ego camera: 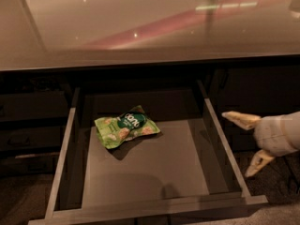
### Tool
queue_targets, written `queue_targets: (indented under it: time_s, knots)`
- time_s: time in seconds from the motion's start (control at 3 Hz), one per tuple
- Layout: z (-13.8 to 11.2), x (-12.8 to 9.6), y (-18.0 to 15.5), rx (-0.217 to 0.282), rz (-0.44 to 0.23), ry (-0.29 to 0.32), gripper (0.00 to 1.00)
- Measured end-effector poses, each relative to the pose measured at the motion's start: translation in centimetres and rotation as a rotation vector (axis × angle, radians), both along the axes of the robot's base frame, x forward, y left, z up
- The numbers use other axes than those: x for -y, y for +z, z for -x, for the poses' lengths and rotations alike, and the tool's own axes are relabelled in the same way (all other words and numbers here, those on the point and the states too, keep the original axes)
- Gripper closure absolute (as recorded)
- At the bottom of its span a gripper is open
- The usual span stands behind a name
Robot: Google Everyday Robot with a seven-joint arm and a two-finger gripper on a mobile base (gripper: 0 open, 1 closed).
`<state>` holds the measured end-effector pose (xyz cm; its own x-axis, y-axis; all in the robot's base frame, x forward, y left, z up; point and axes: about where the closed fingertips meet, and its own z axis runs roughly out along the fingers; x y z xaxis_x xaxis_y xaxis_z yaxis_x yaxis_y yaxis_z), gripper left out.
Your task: Open top drawer
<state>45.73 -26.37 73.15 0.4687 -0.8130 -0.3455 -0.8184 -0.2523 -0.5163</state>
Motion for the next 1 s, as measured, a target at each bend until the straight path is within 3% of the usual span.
queue_targets:
  time_s: [0.33, 0.67, 1.0]
  knots:
    - [1.72, 1.99, 1.03, 0.025, 0.005, -0.036, 0.00]
    - [1.72, 1.98, 1.01, 0.024, 0.004, -0.036, 0.19]
    - [1.72, 1.98, 1.01, 0.024, 0.004, -0.036, 0.15]
